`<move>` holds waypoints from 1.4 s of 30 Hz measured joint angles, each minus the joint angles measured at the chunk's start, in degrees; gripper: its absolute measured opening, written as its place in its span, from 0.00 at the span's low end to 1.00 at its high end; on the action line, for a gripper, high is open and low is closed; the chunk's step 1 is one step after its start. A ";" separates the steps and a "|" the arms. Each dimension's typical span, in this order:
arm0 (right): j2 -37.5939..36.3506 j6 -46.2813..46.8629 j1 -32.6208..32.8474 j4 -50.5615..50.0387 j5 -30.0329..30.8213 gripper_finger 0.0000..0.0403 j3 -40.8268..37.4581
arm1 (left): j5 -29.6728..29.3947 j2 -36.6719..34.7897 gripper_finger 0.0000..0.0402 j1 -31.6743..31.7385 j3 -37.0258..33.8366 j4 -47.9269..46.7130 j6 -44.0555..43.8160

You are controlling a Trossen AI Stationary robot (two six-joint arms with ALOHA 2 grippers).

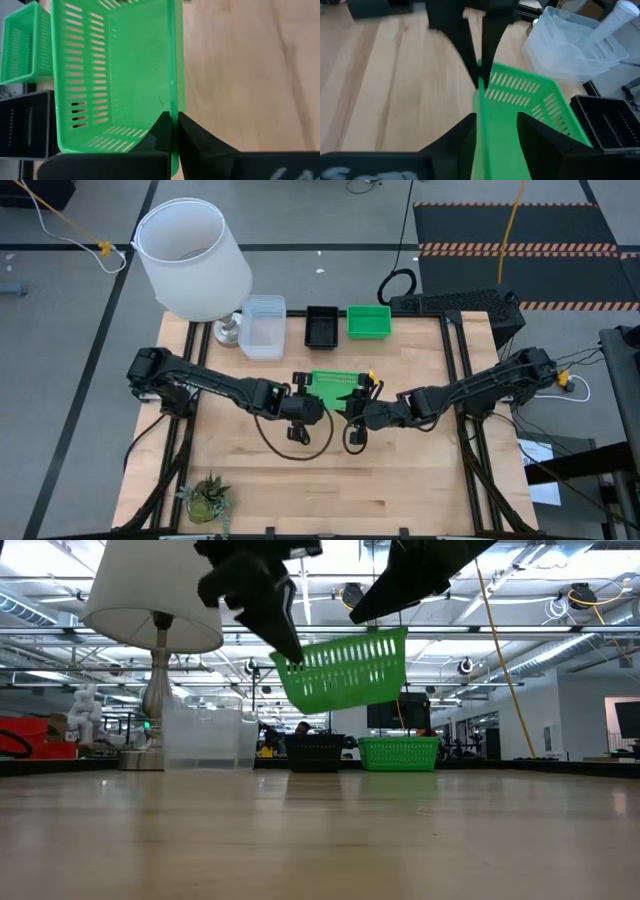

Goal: Stack baskets by color
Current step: Stack the green bin on the top stacked green bins

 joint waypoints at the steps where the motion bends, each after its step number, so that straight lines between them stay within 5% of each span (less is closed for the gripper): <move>1: 0.00 -0.04 -0.06 -0.02 -0.17 0.33 -0.02 | -0.73 0.72 0.02 -0.01 0.00 0.24 0.51; 10: 0.01 1.85 -1.88 -3.67 -4.59 0.24 -0.02 | -7.26 2.39 0.07 0.00 -0.02 3.51 2.87; 27: 0.00 -1.14 -2.71 -4.04 -1.19 0.23 -1.51 | -7.40 2.34 0.05 -0.43 0.00 8.99 5.49; 32: 0.00 -2.42 -2.67 -4.24 -0.33 0.13 -1.51 | -7.43 2.34 0.04 -0.40 -0.01 9.61 5.82; 35: 0.00 -3.51 -2.69 -5.08 -0.38 0.03 -1.51 | -7.86 2.34 0.09 -0.37 -0.02 9.93 5.80; 42: 0.00 -5.88 -3.42 -7.24 -0.37 0.03 -1.53 | -12.80 1.15 0.34 -3.64 -0.07 10.34 2.50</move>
